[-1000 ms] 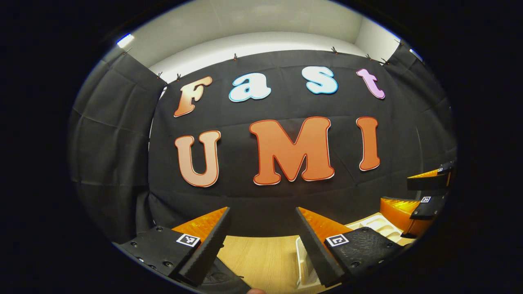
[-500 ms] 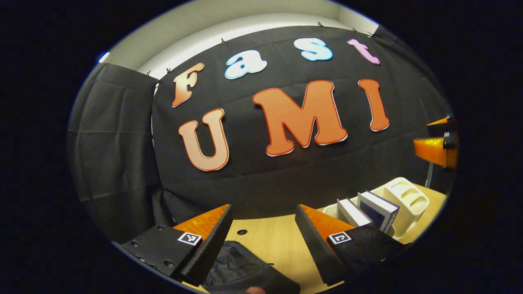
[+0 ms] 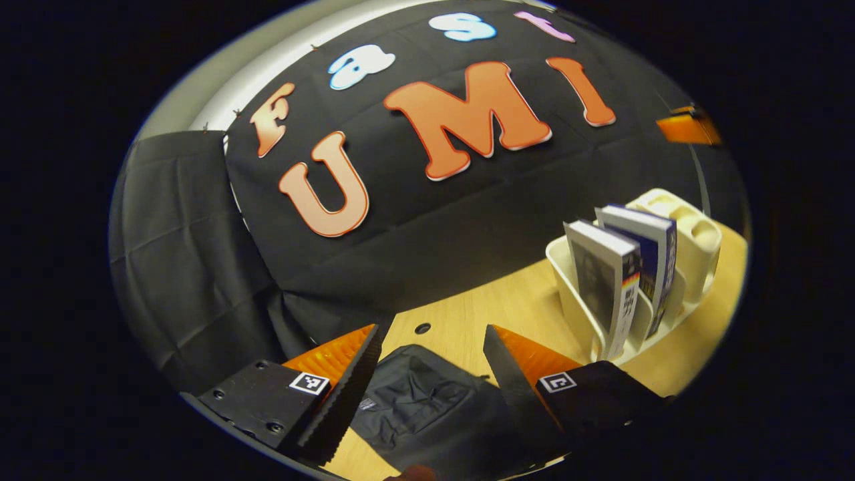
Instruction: Open the schoolbag, grab two books from the bookshelf and put them into the schoolbag.
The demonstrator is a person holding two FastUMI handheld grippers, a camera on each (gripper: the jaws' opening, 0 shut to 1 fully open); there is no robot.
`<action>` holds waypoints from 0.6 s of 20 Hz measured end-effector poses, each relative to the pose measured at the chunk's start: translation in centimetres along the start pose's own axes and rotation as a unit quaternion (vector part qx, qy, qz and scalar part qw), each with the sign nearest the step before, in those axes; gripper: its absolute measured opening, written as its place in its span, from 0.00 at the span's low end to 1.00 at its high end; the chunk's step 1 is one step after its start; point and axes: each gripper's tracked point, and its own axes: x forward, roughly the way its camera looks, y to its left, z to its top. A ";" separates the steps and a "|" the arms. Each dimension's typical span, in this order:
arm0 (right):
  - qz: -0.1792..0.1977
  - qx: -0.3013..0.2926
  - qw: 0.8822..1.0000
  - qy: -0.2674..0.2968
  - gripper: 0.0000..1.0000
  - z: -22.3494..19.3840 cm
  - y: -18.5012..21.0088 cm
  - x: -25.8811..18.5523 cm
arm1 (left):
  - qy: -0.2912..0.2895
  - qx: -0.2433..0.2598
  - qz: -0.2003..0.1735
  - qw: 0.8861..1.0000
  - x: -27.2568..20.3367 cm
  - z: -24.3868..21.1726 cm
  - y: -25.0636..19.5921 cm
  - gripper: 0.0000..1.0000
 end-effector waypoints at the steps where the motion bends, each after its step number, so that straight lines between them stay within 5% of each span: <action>1: 0.002 -0.001 1.000 0.002 0.97 -0.4 -0.1 0.2 | 0.010 0.007 -0.001 1.000 -0.3 -1.3 -0.6 0.98; 7: 0.013 0.003 1.000 0.025 0.97 -3.3 -1.2 0.9 | 0.068 0.085 -0.005 0.994 -2.6 -7.2 -4.0 0.98; 12: 0.014 0.008 0.999 0.045 0.97 -5.4 -2.4 1.5 | 0.098 0.204 -0.023 0.974 -4.9 -11.5 -7.8 0.97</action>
